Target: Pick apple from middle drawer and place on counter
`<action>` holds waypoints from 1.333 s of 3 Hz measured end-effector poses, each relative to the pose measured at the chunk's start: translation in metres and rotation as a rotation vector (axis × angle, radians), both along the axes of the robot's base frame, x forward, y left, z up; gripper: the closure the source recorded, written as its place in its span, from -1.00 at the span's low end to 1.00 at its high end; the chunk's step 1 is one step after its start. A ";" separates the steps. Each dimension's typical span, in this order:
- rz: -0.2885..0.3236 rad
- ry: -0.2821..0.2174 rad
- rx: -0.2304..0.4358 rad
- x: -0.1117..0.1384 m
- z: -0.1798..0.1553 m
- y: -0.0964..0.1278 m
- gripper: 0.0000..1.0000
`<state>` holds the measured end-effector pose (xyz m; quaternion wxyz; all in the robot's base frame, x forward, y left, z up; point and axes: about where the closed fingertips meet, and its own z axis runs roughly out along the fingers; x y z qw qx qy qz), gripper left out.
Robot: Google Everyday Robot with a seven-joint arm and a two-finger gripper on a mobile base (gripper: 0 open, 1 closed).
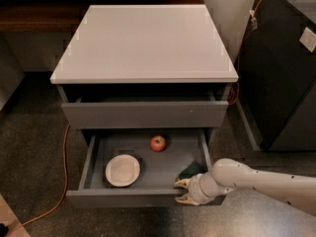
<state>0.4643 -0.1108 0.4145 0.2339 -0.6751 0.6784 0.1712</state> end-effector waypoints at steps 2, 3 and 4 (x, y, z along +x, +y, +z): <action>0.000 0.000 0.000 0.000 0.000 0.000 -0.82; 0.031 0.020 0.027 0.005 0.017 0.002 -1.00; 0.078 0.055 0.097 0.027 0.061 0.010 -1.00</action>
Offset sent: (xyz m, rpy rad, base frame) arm 0.0128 0.0015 0.0817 0.1142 0.0722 0.1794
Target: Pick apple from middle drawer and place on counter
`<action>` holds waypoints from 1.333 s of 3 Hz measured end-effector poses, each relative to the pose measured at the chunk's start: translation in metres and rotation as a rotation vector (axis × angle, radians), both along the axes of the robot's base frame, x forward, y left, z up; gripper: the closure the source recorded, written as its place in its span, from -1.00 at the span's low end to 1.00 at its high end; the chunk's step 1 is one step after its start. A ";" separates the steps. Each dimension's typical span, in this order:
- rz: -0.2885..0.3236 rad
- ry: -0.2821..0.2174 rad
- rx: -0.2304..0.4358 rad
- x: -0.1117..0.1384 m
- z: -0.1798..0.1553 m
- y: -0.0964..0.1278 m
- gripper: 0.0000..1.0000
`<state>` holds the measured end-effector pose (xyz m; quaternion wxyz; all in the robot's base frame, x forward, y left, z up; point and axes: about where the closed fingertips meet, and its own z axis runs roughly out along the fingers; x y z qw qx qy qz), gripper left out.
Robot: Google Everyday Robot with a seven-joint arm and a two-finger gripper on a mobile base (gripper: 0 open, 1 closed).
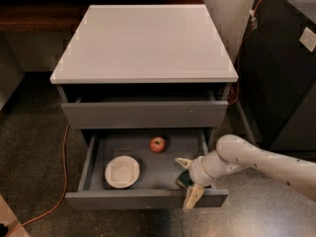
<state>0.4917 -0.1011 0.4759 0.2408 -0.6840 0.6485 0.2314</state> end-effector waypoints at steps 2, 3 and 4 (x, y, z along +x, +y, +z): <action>-0.033 0.070 0.059 0.037 0.044 0.024 -1.00; -0.150 0.056 0.002 0.052 0.041 0.034 -1.00; -0.313 0.055 -0.049 0.064 0.025 0.041 -1.00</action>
Offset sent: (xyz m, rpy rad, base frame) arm 0.0757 0.0413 0.0569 0.0586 0.0452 -0.1827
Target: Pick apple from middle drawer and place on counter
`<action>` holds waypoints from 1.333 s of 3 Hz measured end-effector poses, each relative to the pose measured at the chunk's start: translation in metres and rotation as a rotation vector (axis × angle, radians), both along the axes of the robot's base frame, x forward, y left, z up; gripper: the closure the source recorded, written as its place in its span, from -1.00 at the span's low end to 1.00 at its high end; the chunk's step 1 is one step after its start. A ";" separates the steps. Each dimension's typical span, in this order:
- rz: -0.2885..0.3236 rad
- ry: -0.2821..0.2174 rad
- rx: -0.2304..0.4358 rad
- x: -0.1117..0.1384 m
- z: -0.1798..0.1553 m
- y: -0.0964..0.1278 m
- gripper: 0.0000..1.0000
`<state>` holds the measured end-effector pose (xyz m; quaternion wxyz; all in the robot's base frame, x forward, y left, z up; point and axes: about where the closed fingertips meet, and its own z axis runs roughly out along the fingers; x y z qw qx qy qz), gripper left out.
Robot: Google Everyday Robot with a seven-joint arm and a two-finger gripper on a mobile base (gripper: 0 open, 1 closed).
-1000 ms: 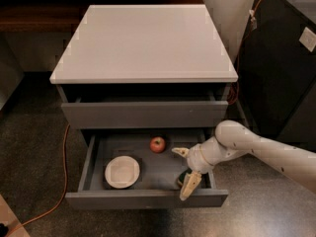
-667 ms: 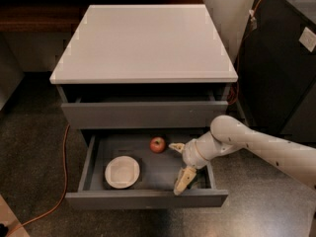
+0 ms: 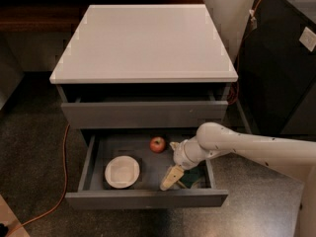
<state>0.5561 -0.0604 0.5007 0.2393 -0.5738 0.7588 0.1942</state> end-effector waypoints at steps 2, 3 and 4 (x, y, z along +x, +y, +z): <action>-0.346 -0.019 0.178 0.059 -0.030 0.024 -1.00; -0.346 -0.019 0.178 0.059 -0.030 0.024 -1.00; -0.378 -0.010 0.218 0.065 -0.037 0.022 -1.00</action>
Offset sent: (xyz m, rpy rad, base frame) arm 0.0944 0.0334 -0.0408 0.3100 -0.0388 -0.4896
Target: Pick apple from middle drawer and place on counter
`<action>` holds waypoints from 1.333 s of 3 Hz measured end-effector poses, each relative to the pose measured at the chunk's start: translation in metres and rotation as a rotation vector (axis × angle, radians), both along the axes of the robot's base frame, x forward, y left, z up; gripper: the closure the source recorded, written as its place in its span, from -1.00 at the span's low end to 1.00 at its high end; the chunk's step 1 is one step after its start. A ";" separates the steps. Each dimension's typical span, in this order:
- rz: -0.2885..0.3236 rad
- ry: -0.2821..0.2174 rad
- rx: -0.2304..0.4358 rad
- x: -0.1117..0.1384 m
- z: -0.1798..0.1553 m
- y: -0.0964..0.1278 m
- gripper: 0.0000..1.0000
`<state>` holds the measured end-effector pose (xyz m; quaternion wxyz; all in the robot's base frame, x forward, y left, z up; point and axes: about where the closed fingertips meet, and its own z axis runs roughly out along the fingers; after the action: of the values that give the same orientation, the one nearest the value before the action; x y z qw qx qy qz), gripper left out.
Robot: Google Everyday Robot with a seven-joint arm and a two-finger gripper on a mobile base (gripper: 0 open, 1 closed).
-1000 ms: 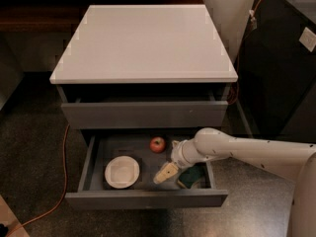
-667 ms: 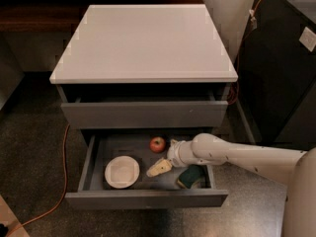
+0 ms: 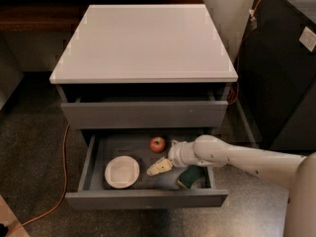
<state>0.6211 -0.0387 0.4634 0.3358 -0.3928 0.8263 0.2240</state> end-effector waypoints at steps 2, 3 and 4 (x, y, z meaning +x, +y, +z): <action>-0.058 -0.016 0.083 0.052 -0.034 -0.005 -1.00; -0.044 -0.037 0.067 0.072 -0.042 0.001 -1.00; -0.033 -0.061 0.057 0.088 -0.051 0.008 -1.00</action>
Offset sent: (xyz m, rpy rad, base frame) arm 0.0682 -0.0117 -0.0405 0.1050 -0.0214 -0.0831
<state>0.7094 -0.0303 0.4127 0.3757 -0.3760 0.8153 0.2299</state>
